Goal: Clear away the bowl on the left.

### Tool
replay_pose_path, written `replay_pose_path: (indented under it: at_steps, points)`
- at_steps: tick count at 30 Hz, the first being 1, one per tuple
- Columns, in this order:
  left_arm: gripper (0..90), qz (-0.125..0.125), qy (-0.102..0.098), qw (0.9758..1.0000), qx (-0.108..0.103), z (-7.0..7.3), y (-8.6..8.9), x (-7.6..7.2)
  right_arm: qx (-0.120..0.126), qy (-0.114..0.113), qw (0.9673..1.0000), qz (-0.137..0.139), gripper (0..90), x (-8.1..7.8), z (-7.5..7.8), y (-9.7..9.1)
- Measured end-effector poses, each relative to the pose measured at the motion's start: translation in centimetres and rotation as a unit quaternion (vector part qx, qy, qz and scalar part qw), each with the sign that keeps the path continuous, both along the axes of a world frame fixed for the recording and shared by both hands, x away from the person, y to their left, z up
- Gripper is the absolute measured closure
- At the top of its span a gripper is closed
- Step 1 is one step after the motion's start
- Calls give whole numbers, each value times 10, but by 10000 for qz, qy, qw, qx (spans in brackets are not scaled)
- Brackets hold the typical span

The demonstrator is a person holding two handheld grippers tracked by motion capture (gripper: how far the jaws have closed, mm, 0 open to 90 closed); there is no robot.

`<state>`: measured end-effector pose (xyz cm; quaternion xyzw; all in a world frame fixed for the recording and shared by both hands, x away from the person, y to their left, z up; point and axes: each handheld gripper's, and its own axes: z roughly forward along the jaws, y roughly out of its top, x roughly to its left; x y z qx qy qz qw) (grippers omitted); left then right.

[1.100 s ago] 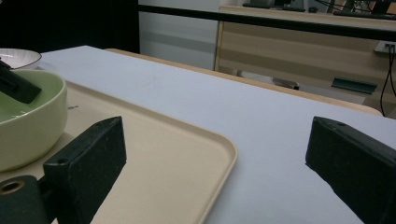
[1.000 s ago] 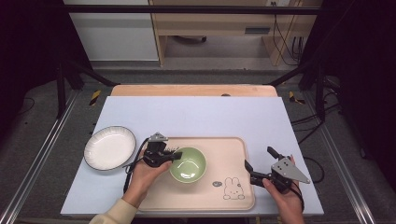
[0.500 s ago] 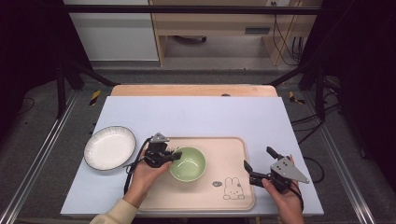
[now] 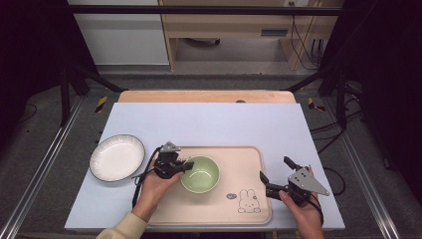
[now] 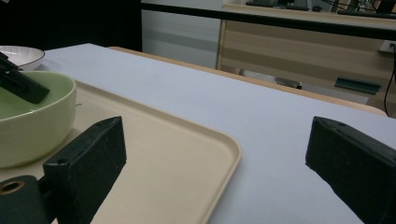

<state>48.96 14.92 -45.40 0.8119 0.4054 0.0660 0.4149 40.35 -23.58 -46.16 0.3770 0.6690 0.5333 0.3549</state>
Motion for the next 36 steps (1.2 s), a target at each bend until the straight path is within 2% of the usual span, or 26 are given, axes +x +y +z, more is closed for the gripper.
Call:
replay_pose_path:
  at_steps: [12, 25, 30, 36]
  points:
    - [819, -7, -157, 9998, 135, 0, -2, -2, 1, 9, 10000, 10, 52, 0, 0, 0]
    - [763, -5, -282, 9995, 128, 3, -3, -5, 0, 12, 10000, 9, 54, 0, 0, 0]
    - [695, 15, -405, 9991, 130, 7, -2, -6, 0, 8, 10000, 9, 54, 0, 0, 0]
    - [560, 29, -629, 9980, 105, 13, 1, -10, 37, 12, 10000, -1, 53, -1, 1, -1]
